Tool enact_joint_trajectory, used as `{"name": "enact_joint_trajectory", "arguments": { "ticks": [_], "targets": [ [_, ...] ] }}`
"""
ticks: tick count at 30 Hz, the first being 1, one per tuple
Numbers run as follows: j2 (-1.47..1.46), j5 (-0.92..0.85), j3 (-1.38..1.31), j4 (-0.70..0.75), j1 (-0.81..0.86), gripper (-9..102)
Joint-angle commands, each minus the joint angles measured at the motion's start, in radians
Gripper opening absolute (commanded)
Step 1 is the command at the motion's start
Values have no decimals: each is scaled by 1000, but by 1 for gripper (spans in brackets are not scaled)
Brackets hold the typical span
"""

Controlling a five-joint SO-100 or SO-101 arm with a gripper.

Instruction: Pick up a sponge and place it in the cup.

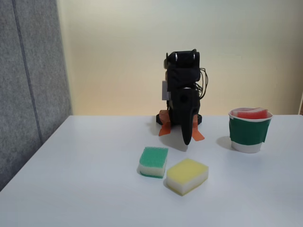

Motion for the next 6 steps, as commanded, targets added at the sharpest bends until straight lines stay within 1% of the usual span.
{"name": "enact_joint_trajectory", "arguments": {
  "ticks": [1,6],
  "targets": [
    [14,15,54,17,15,0],
    [14,15,54,17,15,0]
  ]
}}
